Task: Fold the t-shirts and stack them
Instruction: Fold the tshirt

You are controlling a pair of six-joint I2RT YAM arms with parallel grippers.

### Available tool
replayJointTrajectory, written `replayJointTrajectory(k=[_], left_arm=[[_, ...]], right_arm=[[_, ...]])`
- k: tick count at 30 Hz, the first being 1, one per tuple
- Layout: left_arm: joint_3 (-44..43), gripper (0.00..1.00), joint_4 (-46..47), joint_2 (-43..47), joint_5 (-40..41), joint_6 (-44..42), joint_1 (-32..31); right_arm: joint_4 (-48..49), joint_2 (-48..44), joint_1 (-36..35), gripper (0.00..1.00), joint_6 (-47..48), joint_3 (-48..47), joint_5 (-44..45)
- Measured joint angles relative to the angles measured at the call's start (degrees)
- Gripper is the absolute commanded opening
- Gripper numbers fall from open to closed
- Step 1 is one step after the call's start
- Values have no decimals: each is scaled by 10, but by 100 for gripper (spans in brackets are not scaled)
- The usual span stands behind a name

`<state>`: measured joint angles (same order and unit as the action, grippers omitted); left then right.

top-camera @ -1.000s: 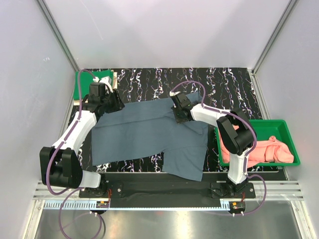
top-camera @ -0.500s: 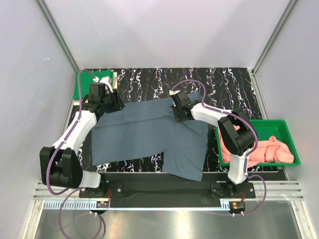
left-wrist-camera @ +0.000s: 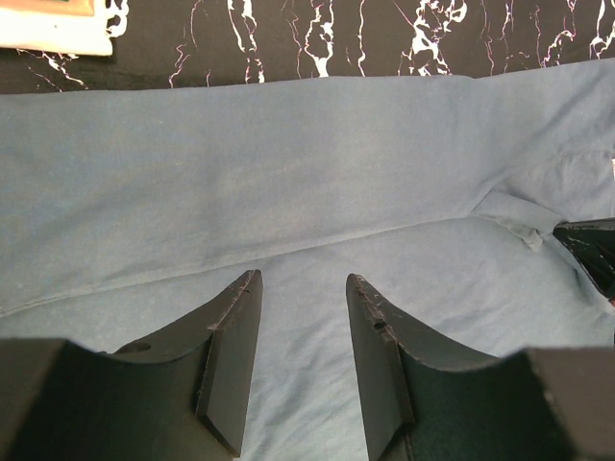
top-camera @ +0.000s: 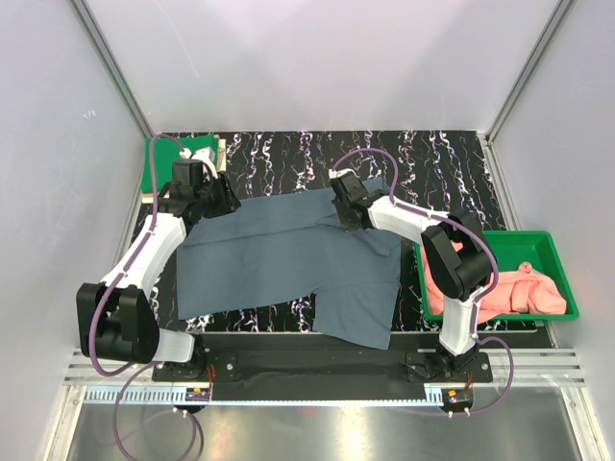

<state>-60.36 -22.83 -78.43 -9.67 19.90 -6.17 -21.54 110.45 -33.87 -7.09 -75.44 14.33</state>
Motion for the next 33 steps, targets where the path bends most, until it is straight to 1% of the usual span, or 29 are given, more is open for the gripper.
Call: replayJointTrajectory(k=[1, 3, 7, 12, 16, 19, 23, 25, 29, 33], left_arm=[[0, 46, 0, 0, 0, 0, 0], [0, 46, 0, 0, -1, 0, 1], [0, 46, 0, 0, -1, 0, 1], [0, 47, 0, 0, -4, 0, 2], [0, 47, 0, 0, -5, 0, 2], [0, 47, 0, 0, -6, 0, 2], [0, 47, 0, 0, -7, 0, 2], [0, 47, 0, 0, -7, 0, 2], [0, 47, 0, 0, -9, 0, 2], [0, 47, 0, 0, -9, 0, 2]], right_arm=[[0, 0, 0, 22, 0, -2, 1], [-2, 0, 0, 24, 0, -4, 0], [-4, 0, 0, 25, -2, -4, -3], [-5, -1, -1, 14, -9, -3, -13], [3, -5, -5, 13, -18, 10, -21], [6, -5, -9, 10, -22, 15, -27], [8, -5, -17, 10, -29, 16, -33], [8, -5, -20, 11, -32, 17, -35], [10, -5, -23, 20, -33, 17, -34], [11, -5, -23, 23, -31, 17, -29]])
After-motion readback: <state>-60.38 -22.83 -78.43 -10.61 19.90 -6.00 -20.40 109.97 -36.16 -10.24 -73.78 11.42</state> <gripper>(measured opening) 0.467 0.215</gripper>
